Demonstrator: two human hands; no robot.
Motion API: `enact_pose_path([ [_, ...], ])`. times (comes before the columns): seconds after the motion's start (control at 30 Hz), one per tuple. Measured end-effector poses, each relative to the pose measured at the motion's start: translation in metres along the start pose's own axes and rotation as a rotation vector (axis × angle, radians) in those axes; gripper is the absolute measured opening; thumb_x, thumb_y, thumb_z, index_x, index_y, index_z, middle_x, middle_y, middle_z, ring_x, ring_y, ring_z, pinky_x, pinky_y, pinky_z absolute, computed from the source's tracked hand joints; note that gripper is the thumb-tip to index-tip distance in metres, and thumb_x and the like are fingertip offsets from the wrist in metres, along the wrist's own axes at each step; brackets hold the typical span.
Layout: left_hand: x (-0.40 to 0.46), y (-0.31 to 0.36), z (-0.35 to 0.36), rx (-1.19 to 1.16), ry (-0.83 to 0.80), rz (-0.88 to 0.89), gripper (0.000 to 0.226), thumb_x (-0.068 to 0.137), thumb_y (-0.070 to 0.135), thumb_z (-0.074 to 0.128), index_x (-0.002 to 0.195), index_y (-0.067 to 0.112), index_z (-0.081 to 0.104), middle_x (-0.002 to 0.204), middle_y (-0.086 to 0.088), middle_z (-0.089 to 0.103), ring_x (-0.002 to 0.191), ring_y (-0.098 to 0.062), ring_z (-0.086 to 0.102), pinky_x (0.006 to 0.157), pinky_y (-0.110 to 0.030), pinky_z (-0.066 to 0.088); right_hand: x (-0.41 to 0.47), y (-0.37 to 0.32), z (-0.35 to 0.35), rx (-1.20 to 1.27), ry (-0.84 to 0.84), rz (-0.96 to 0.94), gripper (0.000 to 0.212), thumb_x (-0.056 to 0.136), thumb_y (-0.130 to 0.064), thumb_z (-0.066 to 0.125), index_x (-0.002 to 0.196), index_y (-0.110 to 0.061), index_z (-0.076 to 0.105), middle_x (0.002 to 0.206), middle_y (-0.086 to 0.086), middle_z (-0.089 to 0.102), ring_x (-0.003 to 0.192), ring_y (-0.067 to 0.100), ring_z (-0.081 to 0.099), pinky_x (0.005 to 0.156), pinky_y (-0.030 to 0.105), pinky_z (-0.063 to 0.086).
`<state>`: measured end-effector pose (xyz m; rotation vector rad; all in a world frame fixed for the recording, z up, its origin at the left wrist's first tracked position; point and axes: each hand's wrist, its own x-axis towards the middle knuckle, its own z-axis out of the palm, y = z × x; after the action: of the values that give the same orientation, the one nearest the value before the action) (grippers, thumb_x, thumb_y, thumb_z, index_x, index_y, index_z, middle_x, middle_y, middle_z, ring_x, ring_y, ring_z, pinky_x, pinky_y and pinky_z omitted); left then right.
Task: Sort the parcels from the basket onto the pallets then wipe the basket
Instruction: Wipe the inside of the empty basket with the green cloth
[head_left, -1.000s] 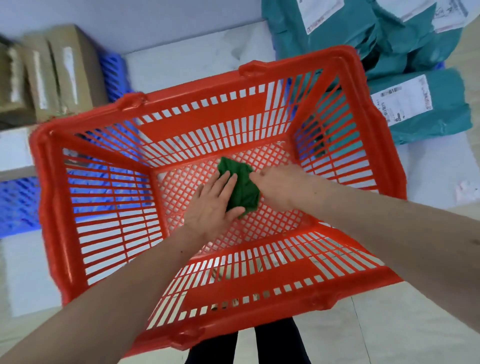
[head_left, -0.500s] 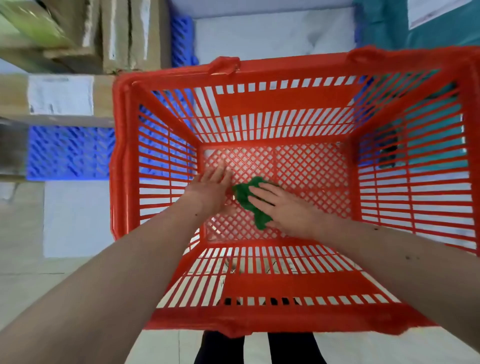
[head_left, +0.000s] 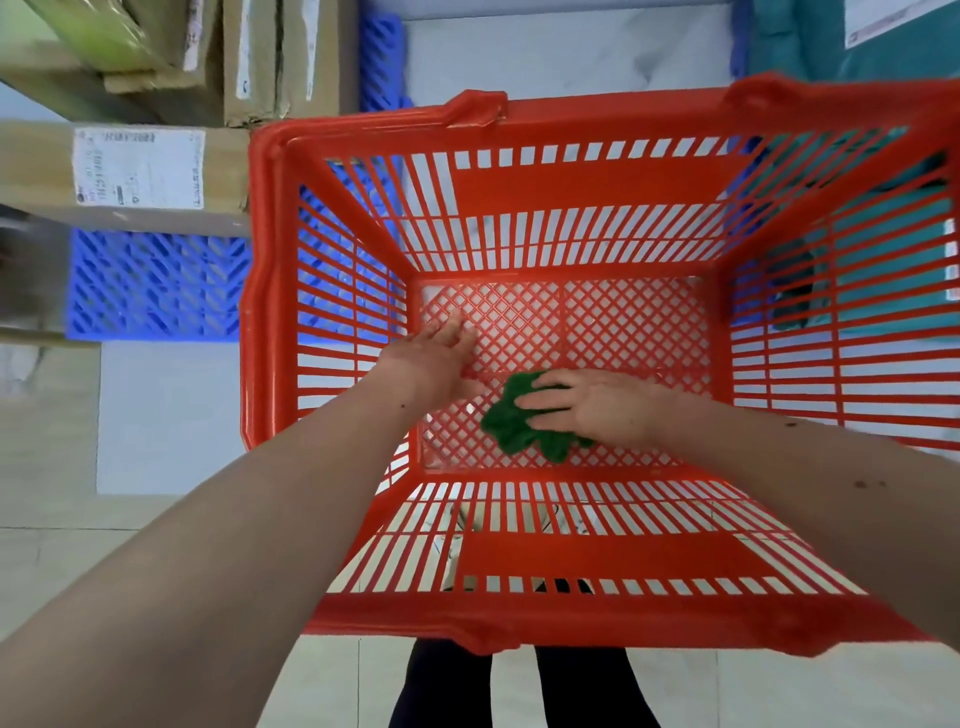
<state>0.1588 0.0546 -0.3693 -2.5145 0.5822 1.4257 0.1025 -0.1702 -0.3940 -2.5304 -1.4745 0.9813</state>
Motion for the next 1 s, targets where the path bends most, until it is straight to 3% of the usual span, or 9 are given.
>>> enact_pose_path([
  [0.07, 0.0, 0.0, -0.001, 0.001, -0.004, -0.005, 0.083, 0.096, 0.058, 0.037, 0.157, 0.024, -0.009, 0.162, -0.001, -0.022, 0.152, -0.026, -0.005, 0.12, -0.053, 0.018, -0.016, 0.011, -0.011, -0.055, -0.05, 0.09, 0.062, 0.096, -0.007, 0.057, 0.151, -0.028, 0.037, 0.163, -0.006, 0.024, 0.146, 0.022, 0.023, 0.118, 0.033, 0.024],
  [0.2, -0.006, 0.006, -0.005, 0.003, -0.01, -0.036, 0.083, 0.096, 0.061, 0.035, 0.157, 0.021, -0.005, 0.163, -0.002, -0.017, 0.152, -0.025, -0.006, 0.121, -0.053, 0.01, -0.047, 0.019, -0.029, -0.024, -0.03, 0.394, 0.058, 0.096, -0.013, 0.059, 0.15, -0.023, 0.039, 0.157, 0.0, 0.033, 0.13, 0.023, 0.037, 0.109, 0.032, 0.034],
  [0.4, -0.042, 0.014, -0.012, -0.037, 0.076, -0.014, 0.082, 0.096, 0.064, 0.029, 0.157, 0.019, -0.001, 0.165, -0.005, -0.002, 0.152, -0.024, -0.002, 0.122, -0.054, 0.005, -0.063, -0.015, -0.06, 0.218, 0.013, 0.627, 0.087, 0.088, 0.001, 0.06, 0.157, -0.015, 0.01, 0.149, 0.009, 0.037, 0.132, 0.028, 0.037, 0.11, 0.041, 0.034],
  [0.57, -0.092, 0.024, -0.036, -0.07, 0.185, 0.018, 0.08, 0.095, 0.065, 0.027, 0.157, 0.018, 0.007, 0.165, -0.003, 0.005, 0.152, -0.023, 0.002, 0.122, -0.052, 0.002, -0.089, -0.037, -0.094, 0.434, 0.026, 0.804, 0.065, 0.089, -0.006, 0.059, 0.147, -0.017, 0.031, 0.139, 0.006, 0.044, 0.129, 0.029, 0.04, 0.107, 0.048, 0.039],
  [0.8, -0.147, 0.028, -0.056, -0.195, 0.472, 0.046, 0.074, 0.096, 0.059, 0.042, 0.155, 0.018, 0.023, 0.164, -0.002, 0.016, 0.152, -0.021, 0.007, 0.124, -0.044, 0.005, -0.127, -0.06, -0.139, 0.63, 0.239, 0.892, 0.052, 0.086, -0.015, 0.071, 0.132, -0.005, 0.049, 0.127, 0.014, 0.053, 0.119, 0.031, 0.051, 0.1, 0.038, 0.043],
  [0.93, -0.168, 0.023, -0.058, -0.261, 0.643, 0.009, 0.076, 0.092, 0.054, 0.055, 0.152, 0.016, 0.03, 0.161, -0.005, 0.025, 0.151, -0.024, 0.014, 0.123, -0.043, 0.011, -0.148, -0.069, -0.148, 0.634, 0.33, 0.984, 0.039, 0.072, -0.02, 0.081, 0.102, -0.005, 0.061, 0.091, 0.007, 0.056, 0.093, 0.029, 0.059, 0.069, 0.031, 0.038],
  [1.0, -0.181, 0.018, -0.058, -0.275, 0.731, -0.012, 0.076, 0.088, 0.049, 0.063, 0.15, 0.015, 0.034, 0.158, -0.007, 0.032, 0.146, -0.027, 0.025, 0.12, -0.043, 0.021, -0.161, -0.072, -0.147, 0.637, 0.356, 1.045, 0.033, 0.066, -0.023, 0.083, 0.087, -0.006, 0.065, 0.078, 0.005, 0.058, 0.078, 0.028, 0.06, 0.062, 0.029, 0.034],
])
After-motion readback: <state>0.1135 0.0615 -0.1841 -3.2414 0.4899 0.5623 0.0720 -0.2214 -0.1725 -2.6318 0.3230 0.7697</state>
